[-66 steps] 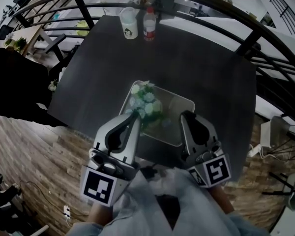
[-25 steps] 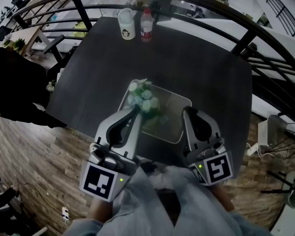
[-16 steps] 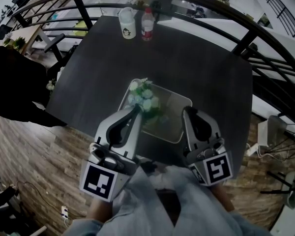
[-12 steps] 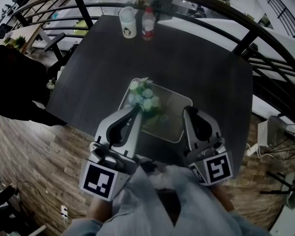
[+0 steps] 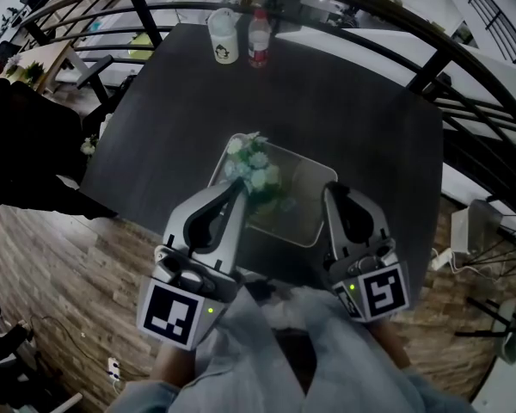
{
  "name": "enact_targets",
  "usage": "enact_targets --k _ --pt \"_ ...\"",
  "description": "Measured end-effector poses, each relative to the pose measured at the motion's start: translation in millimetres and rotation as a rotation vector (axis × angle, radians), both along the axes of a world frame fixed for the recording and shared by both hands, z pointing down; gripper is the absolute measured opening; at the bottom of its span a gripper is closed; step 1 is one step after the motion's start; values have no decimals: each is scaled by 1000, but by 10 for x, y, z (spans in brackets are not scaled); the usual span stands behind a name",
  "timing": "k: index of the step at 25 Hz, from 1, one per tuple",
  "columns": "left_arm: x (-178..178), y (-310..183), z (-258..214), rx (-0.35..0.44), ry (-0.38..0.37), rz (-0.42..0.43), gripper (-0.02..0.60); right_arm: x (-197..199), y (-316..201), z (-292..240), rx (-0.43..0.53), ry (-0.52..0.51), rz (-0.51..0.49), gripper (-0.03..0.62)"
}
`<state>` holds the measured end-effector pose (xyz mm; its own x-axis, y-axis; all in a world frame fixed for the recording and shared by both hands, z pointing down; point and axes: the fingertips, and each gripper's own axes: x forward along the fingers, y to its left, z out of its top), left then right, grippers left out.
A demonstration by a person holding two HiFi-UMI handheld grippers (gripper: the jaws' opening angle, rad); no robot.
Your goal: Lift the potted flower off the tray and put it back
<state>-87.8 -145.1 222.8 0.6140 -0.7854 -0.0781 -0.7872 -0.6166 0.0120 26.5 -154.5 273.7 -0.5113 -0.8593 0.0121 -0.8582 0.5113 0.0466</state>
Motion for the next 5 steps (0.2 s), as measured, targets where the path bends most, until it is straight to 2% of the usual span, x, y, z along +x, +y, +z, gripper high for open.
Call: enact_targets --k 5 --pt "-4 -6 2 -6 -3 1 2 14 -14 0 3 16 4 0"
